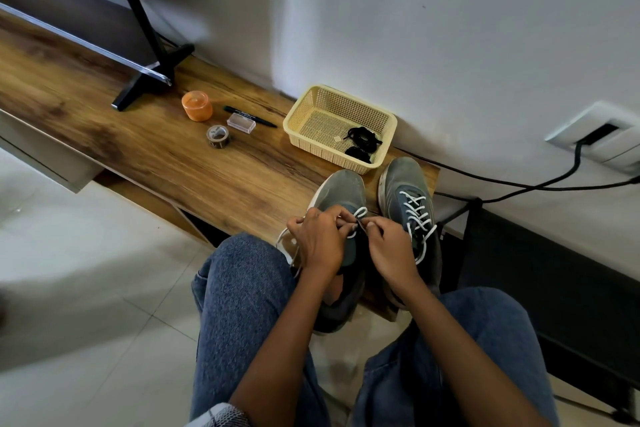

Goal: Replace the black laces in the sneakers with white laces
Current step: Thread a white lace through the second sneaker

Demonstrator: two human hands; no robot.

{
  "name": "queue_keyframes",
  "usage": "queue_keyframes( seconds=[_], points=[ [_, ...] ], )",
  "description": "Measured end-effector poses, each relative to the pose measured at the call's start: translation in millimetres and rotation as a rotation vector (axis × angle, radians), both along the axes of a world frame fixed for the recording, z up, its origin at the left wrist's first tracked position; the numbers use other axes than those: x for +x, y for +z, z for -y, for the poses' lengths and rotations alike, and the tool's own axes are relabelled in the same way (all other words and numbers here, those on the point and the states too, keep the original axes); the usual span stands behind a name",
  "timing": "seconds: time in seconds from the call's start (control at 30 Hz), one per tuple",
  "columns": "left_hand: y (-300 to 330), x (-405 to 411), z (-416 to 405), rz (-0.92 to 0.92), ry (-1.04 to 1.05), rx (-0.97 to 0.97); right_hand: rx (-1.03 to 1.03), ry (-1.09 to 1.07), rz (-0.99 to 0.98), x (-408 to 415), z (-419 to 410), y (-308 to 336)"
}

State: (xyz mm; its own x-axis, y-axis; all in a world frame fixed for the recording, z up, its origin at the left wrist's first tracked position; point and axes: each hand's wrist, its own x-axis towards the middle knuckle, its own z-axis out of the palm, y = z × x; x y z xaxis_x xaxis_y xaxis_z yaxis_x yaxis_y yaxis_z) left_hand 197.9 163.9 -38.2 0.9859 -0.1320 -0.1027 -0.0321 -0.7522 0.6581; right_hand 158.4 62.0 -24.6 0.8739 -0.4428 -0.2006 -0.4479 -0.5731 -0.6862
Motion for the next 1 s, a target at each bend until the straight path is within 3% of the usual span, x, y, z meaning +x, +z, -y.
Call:
queue_keyframes(
  seconds=[0.27, 0.5, 0.73, 1.0],
  points=[
    [2.1, -4.2, -0.5, 0.111, -0.048, -0.002, -0.054, -0.060, -0.070, 16.9, 3.2, -1.1],
    [4.5, -4.8, 1.7, 0.048, -0.003, -0.021, -0.054, -0.064, -0.087, 18.9, 1.9, 1.7],
    [-2.0, -6.0, 1.4, 0.084, 0.007, -0.023, 0.165, -0.161, 0.051, 9.4, 1.2, 19.0],
    [1.5, -8.7, -4.5, 0.169, 0.172, -0.102, 0.339, -0.258, 0.233, 0.6, 11.7, 61.2]
  ],
)
